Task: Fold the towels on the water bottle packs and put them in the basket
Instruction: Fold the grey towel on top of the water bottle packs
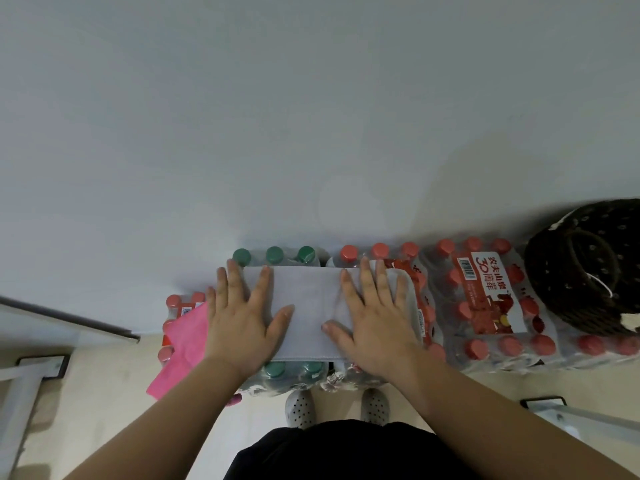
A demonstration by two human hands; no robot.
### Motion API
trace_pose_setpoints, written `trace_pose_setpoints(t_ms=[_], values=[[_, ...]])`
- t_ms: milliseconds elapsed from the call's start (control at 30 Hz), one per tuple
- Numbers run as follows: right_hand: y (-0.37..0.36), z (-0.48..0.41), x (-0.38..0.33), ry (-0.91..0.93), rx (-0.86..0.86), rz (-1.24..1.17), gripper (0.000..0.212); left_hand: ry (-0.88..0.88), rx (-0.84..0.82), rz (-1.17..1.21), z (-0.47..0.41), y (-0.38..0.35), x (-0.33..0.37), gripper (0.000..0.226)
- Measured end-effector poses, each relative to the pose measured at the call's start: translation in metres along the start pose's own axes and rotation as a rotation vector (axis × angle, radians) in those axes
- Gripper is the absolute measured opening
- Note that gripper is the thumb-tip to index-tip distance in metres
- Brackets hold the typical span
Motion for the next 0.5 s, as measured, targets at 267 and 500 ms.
trace_pose_setpoints(t_ms=[267,500], values=[[-0.011,-0.014,-0.045,-0.024,0.021,0.013,0.093,-0.121,-0.026,0.024,0.006,-0.004,-0.003,0.083],[-0.022,-0.019,-0.043,-0.029,0.039,0.039,0.094,-0.15,-0.008,0.181,0.006,0.01,0.004,0.082]])
Point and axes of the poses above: each hand's wrist, its own z-axis away from the middle knuckle, its own y-axis out of the back of the hand, x = y × z, the point moved 10 cm from there along -z, towards the middle knuckle, and after that the axes turned 2 degrees about -z, right-handed, at the moved point
